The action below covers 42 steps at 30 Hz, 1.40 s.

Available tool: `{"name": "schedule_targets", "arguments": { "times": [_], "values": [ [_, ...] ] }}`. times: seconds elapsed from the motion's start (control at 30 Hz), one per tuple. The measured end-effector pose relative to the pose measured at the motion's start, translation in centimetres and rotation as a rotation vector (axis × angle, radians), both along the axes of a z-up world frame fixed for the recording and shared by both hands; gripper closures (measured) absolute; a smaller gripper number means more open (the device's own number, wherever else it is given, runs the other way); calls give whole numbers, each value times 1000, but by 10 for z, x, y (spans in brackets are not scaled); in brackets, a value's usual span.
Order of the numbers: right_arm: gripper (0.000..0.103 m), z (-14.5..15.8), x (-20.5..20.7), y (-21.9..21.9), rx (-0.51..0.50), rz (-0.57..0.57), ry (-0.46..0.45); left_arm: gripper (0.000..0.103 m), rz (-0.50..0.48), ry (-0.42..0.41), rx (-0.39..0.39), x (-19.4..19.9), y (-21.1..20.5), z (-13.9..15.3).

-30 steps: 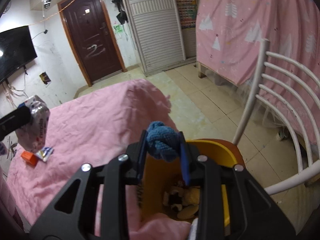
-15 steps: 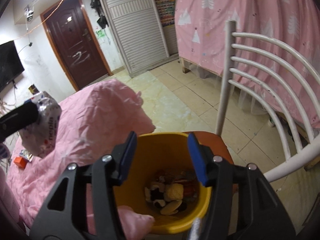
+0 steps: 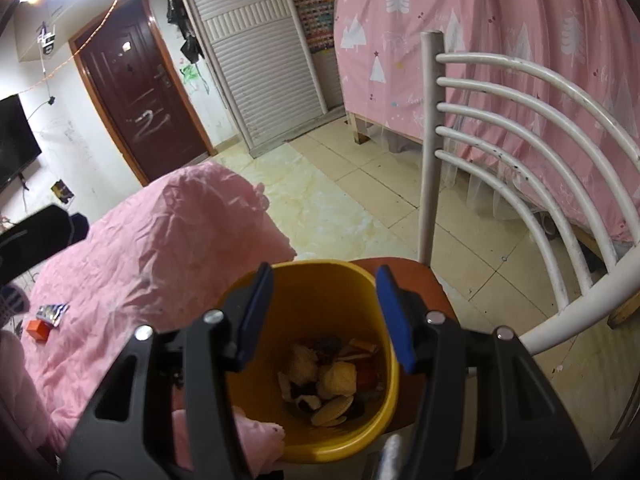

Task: Collect trash
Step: 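Carry the plastic bag and blue cloth over the yellow bucket and open both grippers, then grasp the orange box with the left gripper while the right grasps the toothpaste tube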

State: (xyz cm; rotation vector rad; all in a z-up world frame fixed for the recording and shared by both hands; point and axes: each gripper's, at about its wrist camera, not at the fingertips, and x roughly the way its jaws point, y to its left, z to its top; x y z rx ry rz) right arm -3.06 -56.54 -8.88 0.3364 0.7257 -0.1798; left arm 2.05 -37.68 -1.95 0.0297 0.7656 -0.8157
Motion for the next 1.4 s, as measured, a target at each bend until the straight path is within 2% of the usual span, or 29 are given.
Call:
{"name": "schedule_targets", "arguments": {
  "times": [0.43, 0.53, 0.8, 0.97, 1.2, 1.4],
  "values": [
    [51, 17, 14, 48, -8, 105, -29, 43, 52, -55, -13, -14, 56, 26],
    [44, 24, 18, 68, -16, 150, -39, 43, 76, -76, -7, -18, 75, 31],
    [44, 32, 33, 121, -39, 249, -39, 30, 154, -115, 22, -26, 136, 39],
    [43, 35, 43, 152, -51, 301, -32, 19, 235, -129, 53, -27, 183, 39],
    [43, 40, 55, 195, -74, 377, -25, 16, 336, -104, 71, -21, 235, 30],
    [39, 41, 66, 229, -91, 430, -12, 14, 406, -109, 132, -21, 273, 19]
  ]
}}
